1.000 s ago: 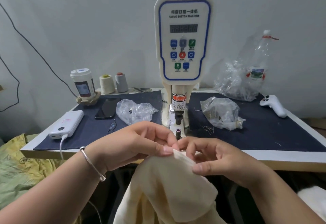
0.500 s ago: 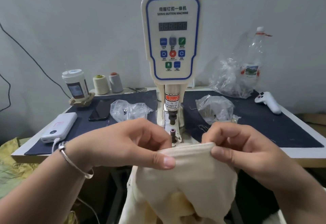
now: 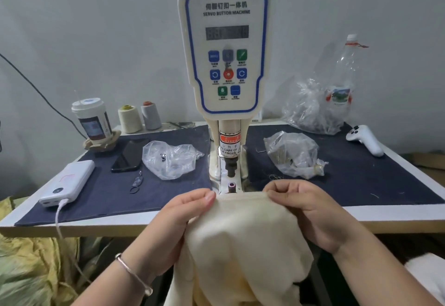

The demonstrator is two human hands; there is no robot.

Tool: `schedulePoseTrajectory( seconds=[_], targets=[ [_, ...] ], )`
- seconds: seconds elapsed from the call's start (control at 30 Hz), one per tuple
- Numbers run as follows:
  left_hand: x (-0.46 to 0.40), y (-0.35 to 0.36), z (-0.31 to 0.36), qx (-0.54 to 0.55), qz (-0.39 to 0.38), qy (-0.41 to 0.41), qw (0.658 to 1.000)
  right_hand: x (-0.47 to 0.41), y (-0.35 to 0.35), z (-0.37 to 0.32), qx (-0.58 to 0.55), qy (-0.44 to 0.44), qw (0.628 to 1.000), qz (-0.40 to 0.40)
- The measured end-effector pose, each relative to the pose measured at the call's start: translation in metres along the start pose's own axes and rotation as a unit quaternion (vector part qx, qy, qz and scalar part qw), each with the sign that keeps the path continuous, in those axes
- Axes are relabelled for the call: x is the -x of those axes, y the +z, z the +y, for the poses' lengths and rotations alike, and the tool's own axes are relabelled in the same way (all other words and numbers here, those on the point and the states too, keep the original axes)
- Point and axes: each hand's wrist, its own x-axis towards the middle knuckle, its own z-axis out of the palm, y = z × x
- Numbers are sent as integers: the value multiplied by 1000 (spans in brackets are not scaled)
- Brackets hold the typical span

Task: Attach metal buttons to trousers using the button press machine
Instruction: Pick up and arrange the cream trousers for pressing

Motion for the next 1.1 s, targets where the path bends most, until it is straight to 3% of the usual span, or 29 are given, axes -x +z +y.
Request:
schedulePoseTrajectory(
  seconds=[0.17, 0.27, 0.63, 1.1],
  targets=[
    [-29, -6, -10, -63, 130, -10, 989, -33, -2, 10, -14, -1, 997, 81],
    [-42, -15, -17, -115, 153, 1, 981, -46, -5, 20, 10, -13, 994, 105],
    [-69, -41, -31, -149, 103, 22, 983, -70, -19, 37, 54, -45, 992, 109],
    [-76, -50, -42, -115, 109, 14, 987, -81, -26, 52, -11, -49, 996, 72]
  ],
)
